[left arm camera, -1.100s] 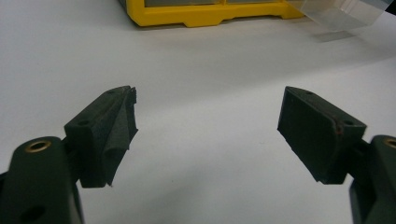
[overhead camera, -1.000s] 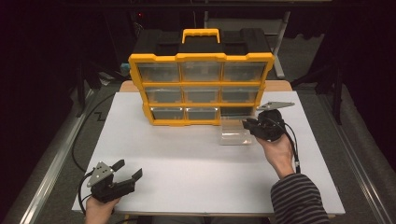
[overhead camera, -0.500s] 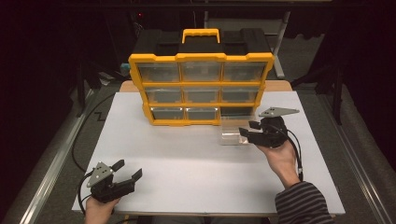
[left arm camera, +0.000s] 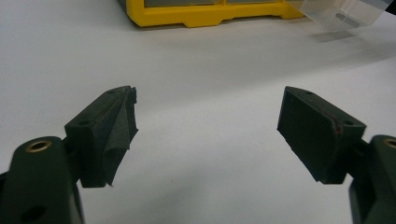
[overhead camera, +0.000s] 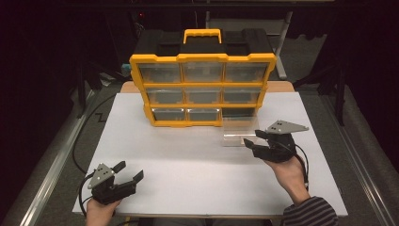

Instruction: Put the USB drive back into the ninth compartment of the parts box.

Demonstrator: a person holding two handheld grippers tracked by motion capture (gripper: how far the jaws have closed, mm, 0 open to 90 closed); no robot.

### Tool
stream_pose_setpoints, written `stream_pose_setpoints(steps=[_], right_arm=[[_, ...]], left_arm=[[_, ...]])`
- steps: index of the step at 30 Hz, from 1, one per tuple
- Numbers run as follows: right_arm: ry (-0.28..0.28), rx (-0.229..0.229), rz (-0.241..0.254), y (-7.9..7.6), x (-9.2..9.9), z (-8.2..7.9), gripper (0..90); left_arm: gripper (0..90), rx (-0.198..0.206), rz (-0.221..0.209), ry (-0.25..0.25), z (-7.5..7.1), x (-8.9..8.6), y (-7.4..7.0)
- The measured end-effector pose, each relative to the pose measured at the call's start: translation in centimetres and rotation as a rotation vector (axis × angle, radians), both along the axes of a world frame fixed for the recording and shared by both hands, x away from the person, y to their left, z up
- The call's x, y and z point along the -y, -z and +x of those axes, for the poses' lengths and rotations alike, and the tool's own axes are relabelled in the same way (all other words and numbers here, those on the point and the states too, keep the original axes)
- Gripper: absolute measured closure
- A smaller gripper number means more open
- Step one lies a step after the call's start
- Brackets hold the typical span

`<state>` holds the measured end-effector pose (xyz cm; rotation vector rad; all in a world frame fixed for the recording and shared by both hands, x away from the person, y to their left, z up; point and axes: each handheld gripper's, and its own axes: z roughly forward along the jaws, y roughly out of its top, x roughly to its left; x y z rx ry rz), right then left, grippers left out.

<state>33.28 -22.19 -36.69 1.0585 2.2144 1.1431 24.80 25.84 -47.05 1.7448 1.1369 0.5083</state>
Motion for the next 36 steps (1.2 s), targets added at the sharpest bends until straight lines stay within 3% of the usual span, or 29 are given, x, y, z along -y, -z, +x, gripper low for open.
stream_pose_setpoints(steps=[14,36], right_arm=[[-0.034,0.024,0.014,1.2,0.5,-1.9,44.0],[-0.018,0.043,0.065,2.3,2.4,-4.0,42.0]], left_arm=[[20.4,0.001,-0.003,-0.005,0.0,0.0,0.0],[20.4,-0.001,-0.005,-0.007,0.0,-0.1,0.0]])
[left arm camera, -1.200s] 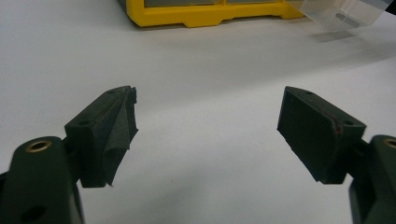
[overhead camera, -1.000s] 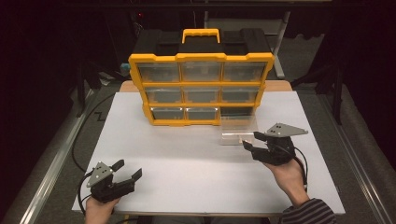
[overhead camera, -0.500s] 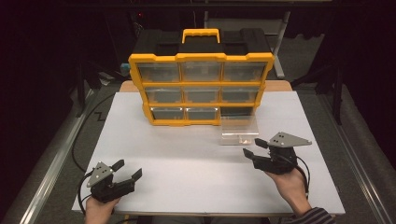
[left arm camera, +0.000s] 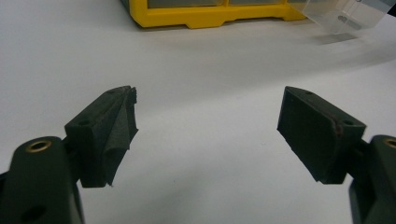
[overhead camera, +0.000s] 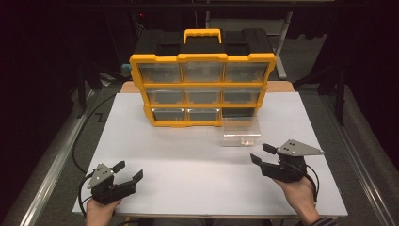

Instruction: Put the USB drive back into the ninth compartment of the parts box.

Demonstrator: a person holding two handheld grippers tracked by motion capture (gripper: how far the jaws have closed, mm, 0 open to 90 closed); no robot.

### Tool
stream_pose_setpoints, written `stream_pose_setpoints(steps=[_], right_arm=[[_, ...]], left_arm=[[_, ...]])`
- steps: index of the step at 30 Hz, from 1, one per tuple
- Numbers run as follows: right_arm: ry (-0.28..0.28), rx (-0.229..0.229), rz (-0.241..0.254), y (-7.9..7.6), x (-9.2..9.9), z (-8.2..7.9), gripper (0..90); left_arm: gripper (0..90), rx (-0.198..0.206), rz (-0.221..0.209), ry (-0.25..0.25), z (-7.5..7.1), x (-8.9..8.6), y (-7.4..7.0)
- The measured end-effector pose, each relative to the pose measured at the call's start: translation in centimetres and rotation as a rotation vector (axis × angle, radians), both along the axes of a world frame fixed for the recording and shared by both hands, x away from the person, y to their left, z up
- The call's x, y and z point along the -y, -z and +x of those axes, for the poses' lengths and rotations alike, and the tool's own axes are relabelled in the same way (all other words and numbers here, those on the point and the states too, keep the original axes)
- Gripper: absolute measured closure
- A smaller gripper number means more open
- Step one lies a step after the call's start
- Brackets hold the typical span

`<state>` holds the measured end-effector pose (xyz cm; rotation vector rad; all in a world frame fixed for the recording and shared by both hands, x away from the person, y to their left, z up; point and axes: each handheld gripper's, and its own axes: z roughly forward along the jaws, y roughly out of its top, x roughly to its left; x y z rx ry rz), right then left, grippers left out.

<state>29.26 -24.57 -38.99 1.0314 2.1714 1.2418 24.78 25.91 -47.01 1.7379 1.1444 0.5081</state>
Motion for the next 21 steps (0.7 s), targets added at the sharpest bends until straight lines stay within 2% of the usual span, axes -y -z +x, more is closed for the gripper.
stream_pose_setpoints(steps=[12,21], right_arm=[[0.039,0.012,0.036,0.4,2.1,-0.7,39.4],[0.072,0.012,0.045,1.2,3.6,-1.0,37.4]], left_arm=[[20.4,-0.002,-0.001,-0.002,0.0,0.0,0.0],[20.4,-0.001,-0.004,-0.007,0.0,0.0,0.0]])
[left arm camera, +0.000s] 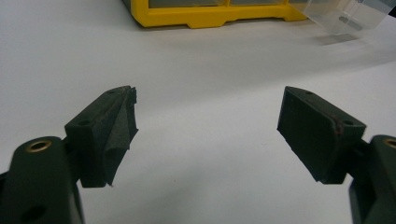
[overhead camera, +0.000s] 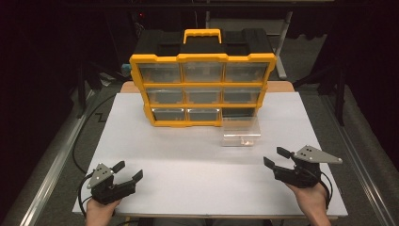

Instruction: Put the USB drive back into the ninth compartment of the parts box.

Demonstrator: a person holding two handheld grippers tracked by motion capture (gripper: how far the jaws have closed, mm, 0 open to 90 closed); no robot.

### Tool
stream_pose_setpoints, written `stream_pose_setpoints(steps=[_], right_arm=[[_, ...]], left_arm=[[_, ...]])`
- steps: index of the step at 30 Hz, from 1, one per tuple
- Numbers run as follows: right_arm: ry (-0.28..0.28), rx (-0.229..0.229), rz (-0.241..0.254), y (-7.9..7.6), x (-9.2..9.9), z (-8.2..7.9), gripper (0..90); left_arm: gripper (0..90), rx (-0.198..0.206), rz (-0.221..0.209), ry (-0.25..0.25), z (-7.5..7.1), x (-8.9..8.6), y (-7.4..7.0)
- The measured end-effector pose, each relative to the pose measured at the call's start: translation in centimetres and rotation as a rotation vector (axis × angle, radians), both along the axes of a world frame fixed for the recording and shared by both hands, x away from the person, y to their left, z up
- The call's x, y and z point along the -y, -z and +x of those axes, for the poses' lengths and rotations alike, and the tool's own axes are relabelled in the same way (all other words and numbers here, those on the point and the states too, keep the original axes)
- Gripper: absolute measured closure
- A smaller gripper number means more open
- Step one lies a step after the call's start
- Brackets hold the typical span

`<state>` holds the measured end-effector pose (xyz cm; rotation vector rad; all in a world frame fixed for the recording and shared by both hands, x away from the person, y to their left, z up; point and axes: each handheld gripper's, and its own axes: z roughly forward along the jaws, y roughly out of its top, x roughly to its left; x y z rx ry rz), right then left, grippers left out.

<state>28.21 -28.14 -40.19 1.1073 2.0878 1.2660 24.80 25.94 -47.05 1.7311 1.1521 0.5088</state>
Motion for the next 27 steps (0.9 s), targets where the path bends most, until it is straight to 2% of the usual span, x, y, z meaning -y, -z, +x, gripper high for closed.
stream_pose_setpoints(steps=[11,27], right_arm=[[0.035,0.007,0.014,0.4,1.7,-0.5,34.2],[0.082,-0.006,0.038,1.8,3.7,-1.2,33.3]], left_arm=[[20.4,-0.001,-0.003,-0.003,0.0,0.0,0.0],[20.4,0.000,-0.006,-0.007,0.0,0.0,0.0]])
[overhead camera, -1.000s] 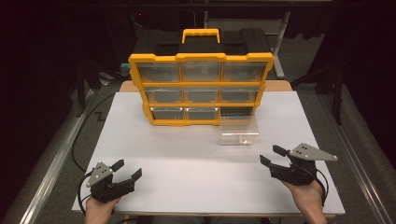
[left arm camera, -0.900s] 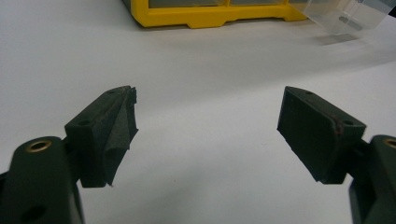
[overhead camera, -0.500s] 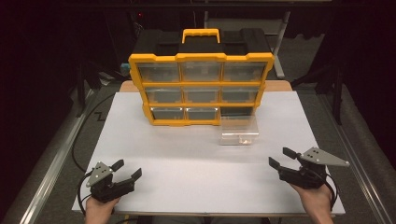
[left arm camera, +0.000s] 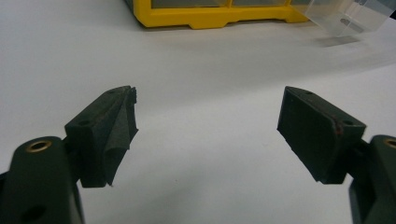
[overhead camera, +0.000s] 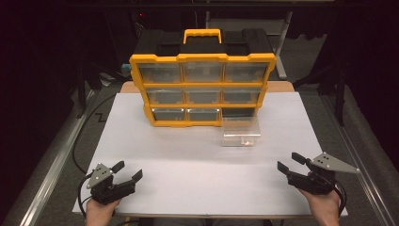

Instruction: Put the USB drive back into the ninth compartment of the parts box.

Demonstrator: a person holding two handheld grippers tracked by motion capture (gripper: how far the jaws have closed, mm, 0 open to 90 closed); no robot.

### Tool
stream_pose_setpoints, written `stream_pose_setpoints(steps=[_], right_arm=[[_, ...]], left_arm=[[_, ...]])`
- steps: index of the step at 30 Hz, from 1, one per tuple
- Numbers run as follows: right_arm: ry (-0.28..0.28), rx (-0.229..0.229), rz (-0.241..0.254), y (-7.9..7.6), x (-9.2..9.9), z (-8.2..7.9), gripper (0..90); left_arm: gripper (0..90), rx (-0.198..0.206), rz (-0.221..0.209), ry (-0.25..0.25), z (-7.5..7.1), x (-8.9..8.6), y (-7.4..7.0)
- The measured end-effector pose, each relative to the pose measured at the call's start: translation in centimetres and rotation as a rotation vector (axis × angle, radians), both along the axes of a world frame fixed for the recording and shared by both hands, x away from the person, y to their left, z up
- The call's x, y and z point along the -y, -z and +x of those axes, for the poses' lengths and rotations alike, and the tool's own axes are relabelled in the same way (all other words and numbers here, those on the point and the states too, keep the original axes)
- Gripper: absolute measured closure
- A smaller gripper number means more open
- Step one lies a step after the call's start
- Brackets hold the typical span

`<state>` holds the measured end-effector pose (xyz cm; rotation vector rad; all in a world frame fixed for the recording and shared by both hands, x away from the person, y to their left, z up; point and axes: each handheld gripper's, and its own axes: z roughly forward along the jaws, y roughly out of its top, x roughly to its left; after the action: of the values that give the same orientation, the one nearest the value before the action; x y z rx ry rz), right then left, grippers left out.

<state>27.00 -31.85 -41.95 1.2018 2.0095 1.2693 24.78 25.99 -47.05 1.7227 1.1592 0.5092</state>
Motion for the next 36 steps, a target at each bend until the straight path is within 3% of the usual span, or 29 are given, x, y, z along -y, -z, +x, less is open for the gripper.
stream_pose_setpoints(steps=[10,17,36], right_arm=[[0.012,0.001,0.017,1.7,0.4,-0.3,30.3],[0.013,0.007,0.013,2.0,0.6,-0.5,29.6],[0.048,0.013,0.068,3.7,1.9,-1.5,27.9]], left_arm=[[20.4,0.002,0.000,0.001,0.0,0.0,0.0],[20.4,0.004,-0.001,0.000,0.0,0.0,-0.1],[20.4,0.004,-0.004,0.000,-0.1,0.0,-0.1]])
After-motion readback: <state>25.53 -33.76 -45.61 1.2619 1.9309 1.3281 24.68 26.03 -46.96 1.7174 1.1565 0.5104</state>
